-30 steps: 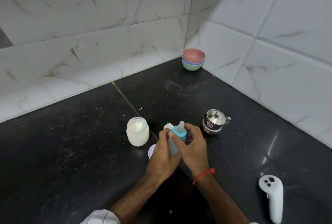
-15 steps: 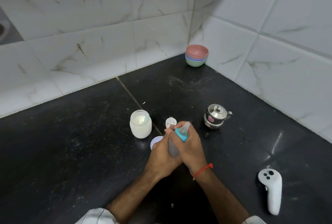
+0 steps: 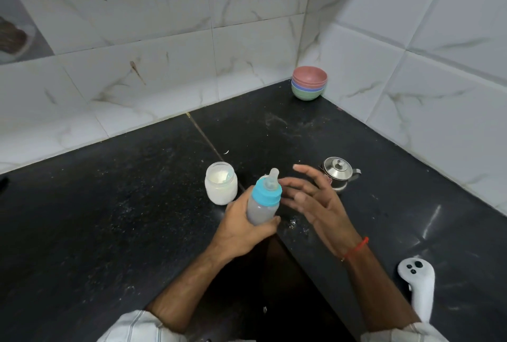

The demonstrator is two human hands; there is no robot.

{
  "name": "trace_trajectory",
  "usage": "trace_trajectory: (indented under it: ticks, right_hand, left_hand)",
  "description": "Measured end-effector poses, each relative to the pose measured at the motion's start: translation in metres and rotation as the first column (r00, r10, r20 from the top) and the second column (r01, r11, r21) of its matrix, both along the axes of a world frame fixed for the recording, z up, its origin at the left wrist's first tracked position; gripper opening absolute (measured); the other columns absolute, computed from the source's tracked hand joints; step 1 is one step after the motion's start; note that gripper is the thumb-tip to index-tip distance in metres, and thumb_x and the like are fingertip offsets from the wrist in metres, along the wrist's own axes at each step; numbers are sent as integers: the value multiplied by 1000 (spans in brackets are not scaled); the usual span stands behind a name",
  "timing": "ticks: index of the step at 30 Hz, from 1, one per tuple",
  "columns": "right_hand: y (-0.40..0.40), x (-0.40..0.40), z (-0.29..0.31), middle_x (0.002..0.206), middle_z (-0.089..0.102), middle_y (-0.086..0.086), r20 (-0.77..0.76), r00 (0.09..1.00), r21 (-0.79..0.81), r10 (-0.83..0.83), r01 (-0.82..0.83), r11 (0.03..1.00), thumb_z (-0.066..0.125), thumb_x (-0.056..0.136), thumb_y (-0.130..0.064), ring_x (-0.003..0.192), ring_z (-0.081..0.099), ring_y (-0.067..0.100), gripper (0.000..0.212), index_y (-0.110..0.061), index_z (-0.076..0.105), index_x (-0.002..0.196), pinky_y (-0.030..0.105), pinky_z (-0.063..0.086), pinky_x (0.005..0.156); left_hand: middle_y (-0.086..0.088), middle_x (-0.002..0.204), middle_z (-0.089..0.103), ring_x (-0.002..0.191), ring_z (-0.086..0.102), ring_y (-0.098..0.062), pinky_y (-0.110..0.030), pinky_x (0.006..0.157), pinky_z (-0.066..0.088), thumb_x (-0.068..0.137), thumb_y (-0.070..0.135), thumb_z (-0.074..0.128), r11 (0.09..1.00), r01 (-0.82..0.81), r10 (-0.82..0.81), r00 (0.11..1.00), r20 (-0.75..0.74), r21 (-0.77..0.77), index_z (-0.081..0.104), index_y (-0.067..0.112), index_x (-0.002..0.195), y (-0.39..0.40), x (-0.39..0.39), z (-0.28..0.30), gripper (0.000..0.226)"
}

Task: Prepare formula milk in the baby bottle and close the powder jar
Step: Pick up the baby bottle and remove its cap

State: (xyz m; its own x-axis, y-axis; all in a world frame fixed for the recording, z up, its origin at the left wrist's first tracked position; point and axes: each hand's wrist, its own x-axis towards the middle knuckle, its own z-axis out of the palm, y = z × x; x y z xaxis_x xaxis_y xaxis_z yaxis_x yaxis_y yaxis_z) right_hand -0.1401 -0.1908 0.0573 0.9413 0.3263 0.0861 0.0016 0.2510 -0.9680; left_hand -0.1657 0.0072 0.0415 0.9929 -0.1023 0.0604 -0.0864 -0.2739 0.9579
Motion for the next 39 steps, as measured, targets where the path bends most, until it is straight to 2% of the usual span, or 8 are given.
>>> trace_trajectory:
  ticks: [7, 11, 13, 18, 21, 24, 29, 39]
  right_hand:
    - [24, -4, 6, 129, 70, 11, 227, 968, -294, 109, -38, 955, 75, 87, 2, 123, 64, 31, 68, -15, 43, 145, 50, 46, 112]
    - [19, 0, 8, 117, 67, 19, 150, 989, 31, -4, 0, 1000, 74, 85, 1, 117, 62, 43, 65, -14, 42, 140, 56, 47, 109]
    - [11, 9, -2, 107, 60, 11, 37, 989, 122, -145, 140, 983, 78, 76, -1, 103, 60, 32, 70, -25, 43, 132, 55, 47, 104]
    - [-8, 37, -48, 104, 49, 2, 98, 949, -552, -299, 302, 777, 89, 76, -10, 95, 55, 18, 74, -27, 33, 122, 32, 53, 86]
    - [-9, 44, -77, 106, 52, 5, 126, 961, -679, -246, 264, 685, 92, 73, -16, 94, 57, 17, 78, -31, 36, 124, 21, 48, 78]
    - [-6, 52, -102, 118, 54, 5, 104, 985, -815, -140, 165, 556, 87, 78, -13, 108, 56, 20, 79, -33, 36, 135, 30, 50, 94]
    - [0, 50, -127, 137, 52, 3, 109, 993, -945, -55, 121, 303, 80, 86, -28, 124, 48, 23, 77, -32, 34, 148, 41, 40, 109]
    - [-8, 52, -134, 149, 38, -2, 145, 989, -941, -32, 148, 306, 80, 82, -48, 131, 39, 21, 88, -38, 29, 152, 42, 34, 110]
  left_hand:
    - [14, 115, 67, 108, 66, -2, -20, 88, 58, 77, 12, 83, 988, 125, -126, 992, 9, 92, 57, 26, 127, -17, -7, -4, 58]
    - [14, 108, 69, 100, 67, -3, -23, 84, 57, 77, 21, 86, 995, 51, -51, 999, -4, 83, 61, 31, 120, -16, -8, -9, 52]
    - [13, 105, 69, 98, 66, -3, -21, 83, 56, 75, 28, 87, 994, 2, -3, 1000, 1, 108, 59, 37, 109, -10, -7, -12, 45]
    - [18, 100, 69, 97, 67, 0, -21, 79, 58, 77, 27, 88, 988, -141, 142, 990, -13, 68, 60, 37, 107, 6, -8, -22, 42]
    - [19, 102, 69, 99, 67, 0, -26, 81, 60, 77, 31, 88, 982, -179, 181, 983, -29, 59, 60, 37, 110, 14, -7, -26, 44]
    - [23, 102, 68, 100, 66, 4, -22, 79, 58, 76, 31, 88, 978, -199, 202, 979, -36, 68, 59, 41, 107, 18, -7, -25, 43]
    - [28, 104, 67, 99, 66, 5, -19, 77, 56, 77, 31, 87, 974, -210, 214, 976, -39, 84, 57, 43, 105, 24, -9, -26, 42]
    - [11, 113, 69, 107, 67, -10, -22, 83, 56, 78, 33, 87, 973, -218, 223, 973, -63, 83, 58, 37, 118, 28, -6, -33, 49]
